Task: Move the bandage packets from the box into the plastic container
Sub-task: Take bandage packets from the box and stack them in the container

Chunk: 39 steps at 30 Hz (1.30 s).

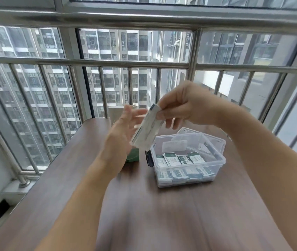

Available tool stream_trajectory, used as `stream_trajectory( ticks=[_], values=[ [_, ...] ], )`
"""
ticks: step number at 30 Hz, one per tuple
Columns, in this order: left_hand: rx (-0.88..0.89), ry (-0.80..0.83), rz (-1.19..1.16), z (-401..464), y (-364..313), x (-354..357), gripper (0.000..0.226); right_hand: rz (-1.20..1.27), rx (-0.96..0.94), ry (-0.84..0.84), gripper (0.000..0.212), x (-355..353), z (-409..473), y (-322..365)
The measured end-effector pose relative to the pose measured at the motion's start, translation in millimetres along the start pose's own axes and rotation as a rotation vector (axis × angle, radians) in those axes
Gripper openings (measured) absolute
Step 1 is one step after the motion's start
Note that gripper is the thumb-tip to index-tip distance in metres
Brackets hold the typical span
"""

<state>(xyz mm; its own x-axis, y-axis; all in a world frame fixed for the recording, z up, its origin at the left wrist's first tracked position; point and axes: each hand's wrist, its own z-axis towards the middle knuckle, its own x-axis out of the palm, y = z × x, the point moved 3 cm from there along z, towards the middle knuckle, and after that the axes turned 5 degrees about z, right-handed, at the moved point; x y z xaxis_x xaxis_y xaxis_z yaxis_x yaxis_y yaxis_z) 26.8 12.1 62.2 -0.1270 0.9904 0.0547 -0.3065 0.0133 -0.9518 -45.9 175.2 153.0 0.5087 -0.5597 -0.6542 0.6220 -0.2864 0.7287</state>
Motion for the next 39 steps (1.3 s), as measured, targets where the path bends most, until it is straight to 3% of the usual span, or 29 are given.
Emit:
stream_trajectory(
  ticks=[2, 5, 9, 12, 18, 21, 24, 29, 33, 36, 39],
  values=[
    [-0.159, 0.184, -0.034, -7, -2, 11, 0.072, -0.009, -0.024, -0.017, 0.013, 5, -3, -12],
    [-0.274, 0.264, -0.027, -14, -1, 22, 0.068, -0.028, -0.062, -0.047, 0.012, 12, -4, -23],
    [-0.273, 0.164, -0.080, -12, 9, 27, 0.056, 0.019, -0.057, -0.123, 0.025, 25, -7, -28],
    [-0.268, 0.105, -0.143, -9, 14, 29, 0.047, -0.078, -0.045, -0.100, 0.036, 38, -5, -25],
    [-0.184, -0.074, -0.049, -5, 18, 32, 0.051, -0.209, -0.063, -0.210, 0.023, 38, -4, -17],
    [-0.107, -0.121, 0.033, -6, 20, 32, 0.041, -0.155, -0.054, -0.201, 0.032, 35, -5, -18],
    [-0.054, -0.144, 0.083, -6, 22, 32, 0.036, -0.081, -0.040, -0.173, 0.023, 35, -4, -22],
    [-0.039, -0.104, 0.095, -8, 20, 33, 0.047, 0.082, -0.020, -0.118, 0.017, 28, -8, -29],
    [0.135, -0.337, 0.264, -5, 23, 18, 0.044, 0.275, 0.178, -0.016, 0.016, -1, -12, -46],
    [0.237, -0.441, 0.402, -3, 25, 11, 0.031, 0.044, 0.325, 0.141, 0.017, -2, -4, -61],
    [0.272, -0.375, 0.505, -6, 29, 20, 0.031, -0.094, 0.395, 0.281, 0.020, 18, 9, -68]
  ],
)
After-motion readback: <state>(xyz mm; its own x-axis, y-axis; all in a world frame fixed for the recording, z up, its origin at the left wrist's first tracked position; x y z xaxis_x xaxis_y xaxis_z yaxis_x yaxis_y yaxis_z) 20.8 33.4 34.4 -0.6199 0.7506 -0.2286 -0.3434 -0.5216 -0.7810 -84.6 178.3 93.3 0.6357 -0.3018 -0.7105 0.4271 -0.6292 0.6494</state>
